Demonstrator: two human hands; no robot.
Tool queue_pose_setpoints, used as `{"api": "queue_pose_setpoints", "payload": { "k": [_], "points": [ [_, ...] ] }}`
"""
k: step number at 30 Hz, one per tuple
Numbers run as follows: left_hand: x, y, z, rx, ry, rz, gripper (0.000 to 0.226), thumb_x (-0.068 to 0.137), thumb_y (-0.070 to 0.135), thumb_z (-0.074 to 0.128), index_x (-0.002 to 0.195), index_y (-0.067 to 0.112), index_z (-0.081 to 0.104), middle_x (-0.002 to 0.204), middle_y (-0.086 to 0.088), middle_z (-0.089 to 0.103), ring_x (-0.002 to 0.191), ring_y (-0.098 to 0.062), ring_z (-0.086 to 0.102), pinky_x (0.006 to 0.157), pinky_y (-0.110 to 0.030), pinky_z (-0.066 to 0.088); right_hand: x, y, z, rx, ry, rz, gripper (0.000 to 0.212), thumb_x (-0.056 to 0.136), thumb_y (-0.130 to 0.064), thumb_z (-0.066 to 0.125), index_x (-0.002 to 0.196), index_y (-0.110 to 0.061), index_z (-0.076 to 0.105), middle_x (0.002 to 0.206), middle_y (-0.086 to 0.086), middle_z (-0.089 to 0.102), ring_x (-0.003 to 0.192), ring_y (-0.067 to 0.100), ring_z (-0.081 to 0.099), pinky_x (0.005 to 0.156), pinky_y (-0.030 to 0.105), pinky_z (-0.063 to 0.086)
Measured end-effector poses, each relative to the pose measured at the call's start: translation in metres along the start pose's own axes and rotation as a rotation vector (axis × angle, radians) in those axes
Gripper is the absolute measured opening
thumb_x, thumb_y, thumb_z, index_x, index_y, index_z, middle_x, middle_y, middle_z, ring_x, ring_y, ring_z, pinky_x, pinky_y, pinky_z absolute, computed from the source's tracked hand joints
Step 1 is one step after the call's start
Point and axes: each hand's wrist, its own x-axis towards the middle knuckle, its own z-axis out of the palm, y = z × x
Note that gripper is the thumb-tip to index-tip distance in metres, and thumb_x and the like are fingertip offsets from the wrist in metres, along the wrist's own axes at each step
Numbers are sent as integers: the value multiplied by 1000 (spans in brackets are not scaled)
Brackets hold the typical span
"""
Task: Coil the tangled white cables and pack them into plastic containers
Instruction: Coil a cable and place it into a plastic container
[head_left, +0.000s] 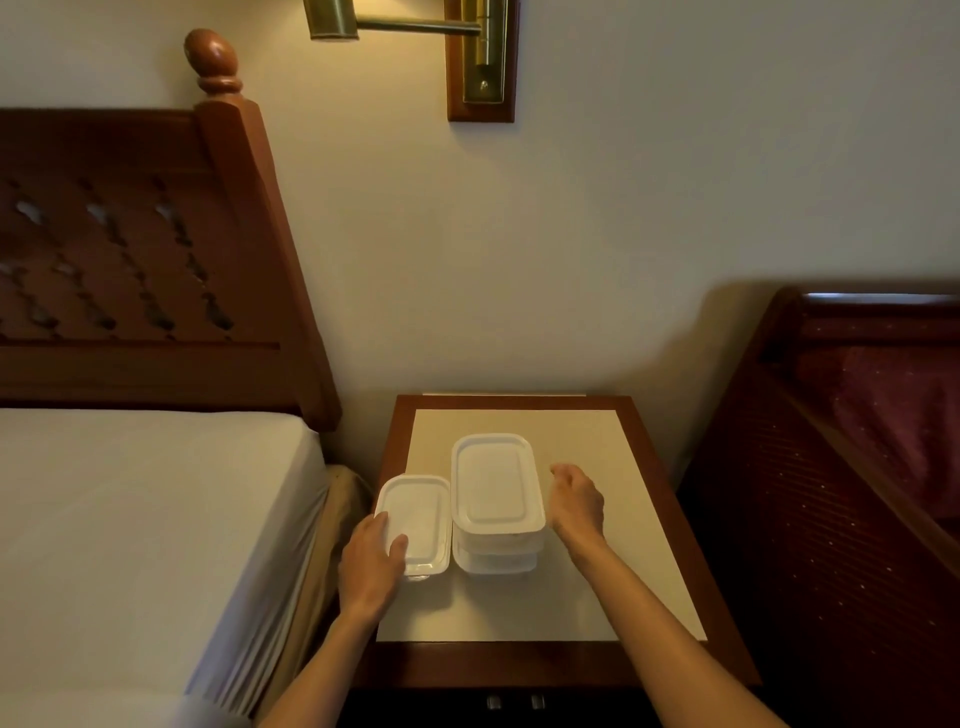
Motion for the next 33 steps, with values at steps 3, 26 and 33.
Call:
{"api": "queue_pose_setpoints", "payload": {
  "k": [3,26,33],
  "points": [
    [-1,-1,0,-6,-4,4,51,96,30,58,141,11,46,147,-9,46,132,-27,46,107,-43,39,-1,33,1,63,-286,211,31,97,-25,42,108,-13,69,105,11,68,91,29,64,70,36,59],
    [-25,7,-4,-25,-46,-37,51,94,33,60,141,17,47,149,-4,44,135,-25,44,110,-44,36,-7,55,-12,-87,-323,26,11,93,-15,58,85,-7,54,98,15,61,89,31,63,64,42,61],
    [-38,8,4,-68,-38,-16,50,93,32,63,138,15,52,147,-4,48,134,-23,45,112,-42,35,1,53,-45,-23,-363,52,16,94,-15,60,98,0,58,102,15,62,88,30,65,57,36,60]
  ]
}}
